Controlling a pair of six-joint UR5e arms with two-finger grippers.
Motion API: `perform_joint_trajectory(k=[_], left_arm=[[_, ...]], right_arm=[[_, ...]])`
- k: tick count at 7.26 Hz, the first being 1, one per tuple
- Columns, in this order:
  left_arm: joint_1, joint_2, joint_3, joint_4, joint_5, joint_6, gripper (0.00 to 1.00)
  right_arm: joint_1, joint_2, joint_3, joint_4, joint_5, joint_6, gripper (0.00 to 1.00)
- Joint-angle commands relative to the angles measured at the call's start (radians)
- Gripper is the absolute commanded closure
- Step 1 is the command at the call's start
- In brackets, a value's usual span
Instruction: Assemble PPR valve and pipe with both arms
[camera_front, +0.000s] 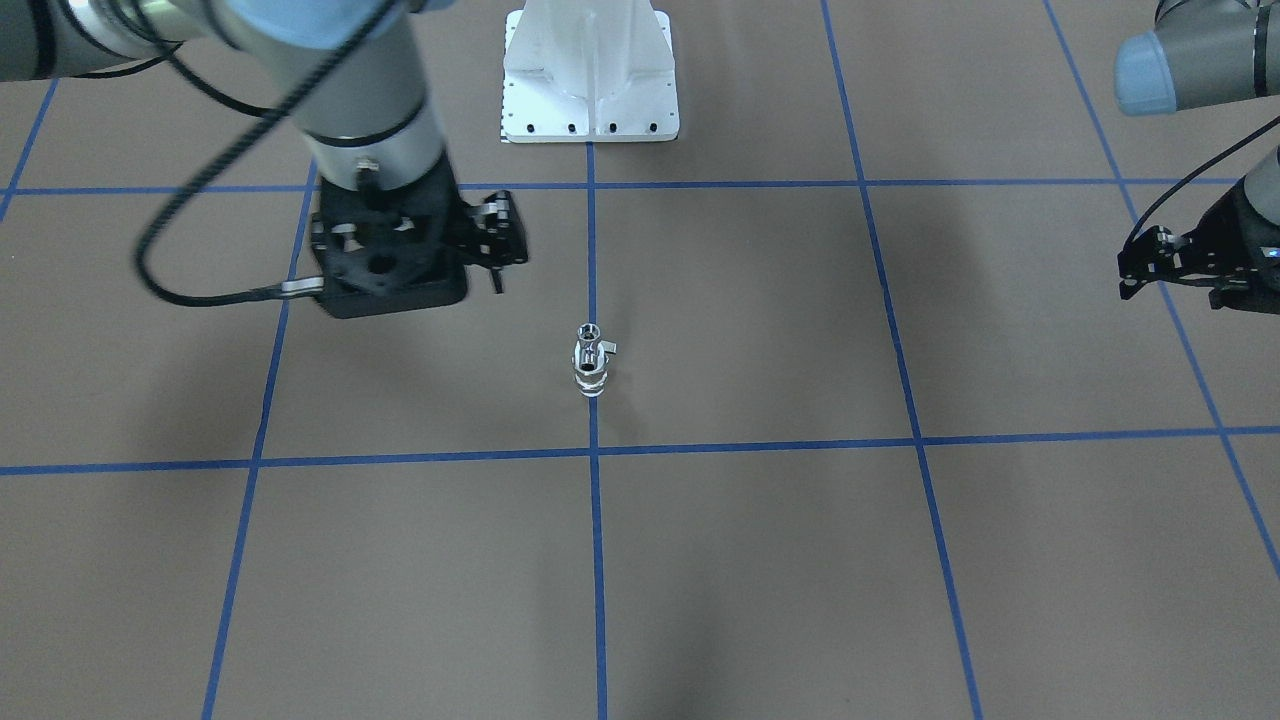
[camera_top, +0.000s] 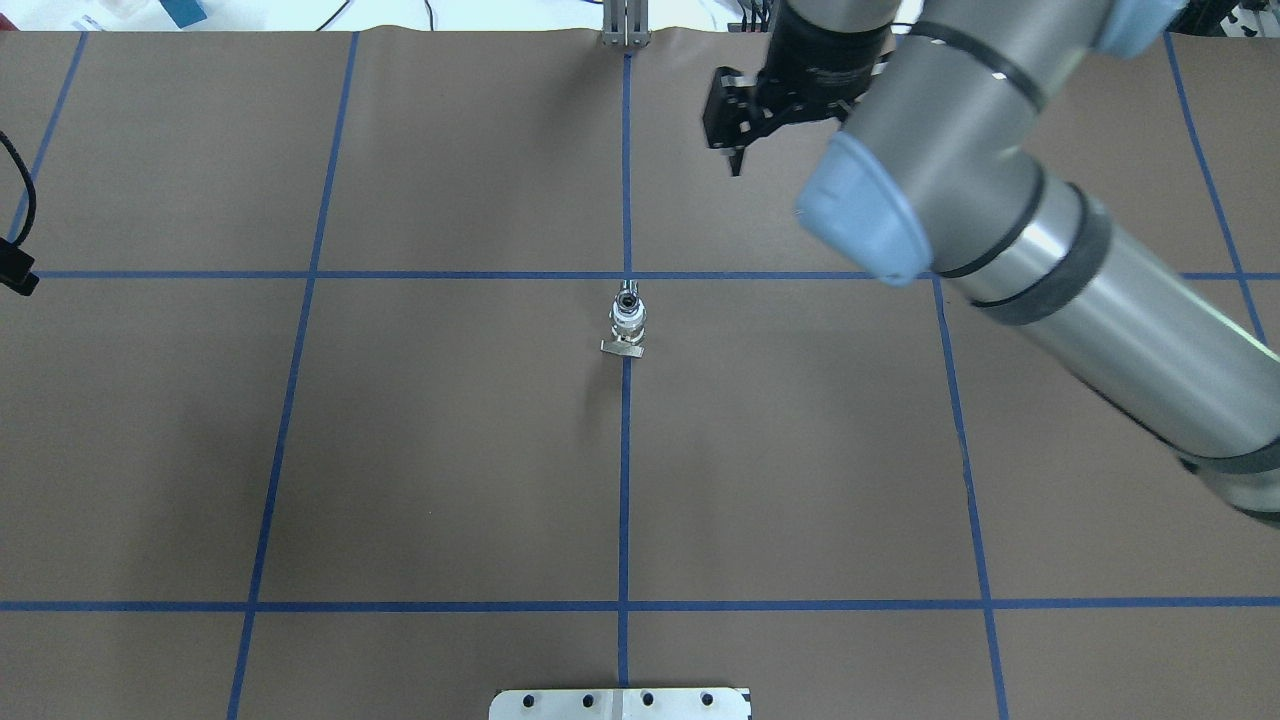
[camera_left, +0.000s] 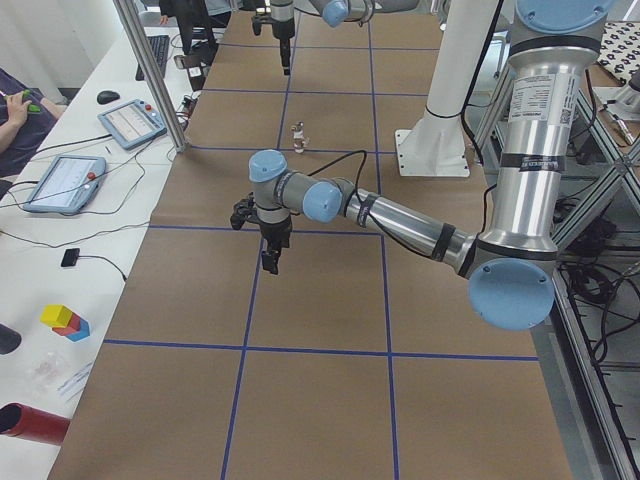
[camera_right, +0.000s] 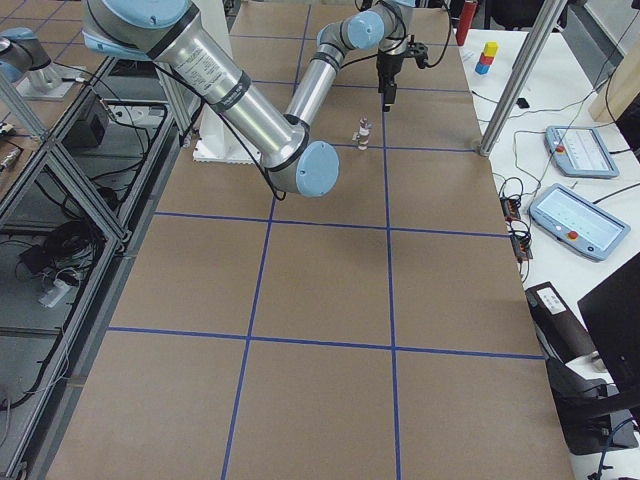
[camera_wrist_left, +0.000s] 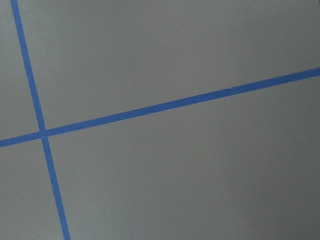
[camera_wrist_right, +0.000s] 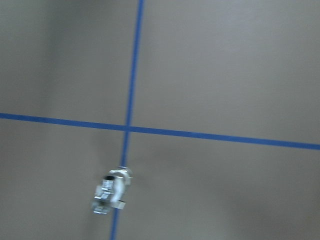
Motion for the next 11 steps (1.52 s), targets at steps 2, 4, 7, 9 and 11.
perform_joint_trajectory(k=[2, 4, 7, 9, 11], left_arm=[[-0.142, 0.048, 0.012, 0.016, -0.007, 0.169, 0.01], [-0.216, 0.084, 0.097, -0.001, -0.100, 0.304, 0.01], [-0.230, 0.088, 0.116, -0.003, -0.114, 0.338, 0.01], [-0.236, 0.088, 0.115, -0.001, -0.114, 0.338, 0.01], [-0.236, 0.087, 0.110, -0.001, -0.114, 0.338, 0.01]], right_arm=[[0.364, -0.385, 0.024, -0.021, 0.111, -0.745, 0.01], [0.532, -0.426, -0.242, 0.005, 0.143, -1.048, 0.01], [0.600, -0.605, -0.438, 0.364, 0.152, -1.045, 0.01], [0.602, -0.722, -0.454, 0.571, 0.154, -0.984, 0.01], [0.611, -0.751, -0.432, 0.602, 0.175, -0.848, 0.01]])
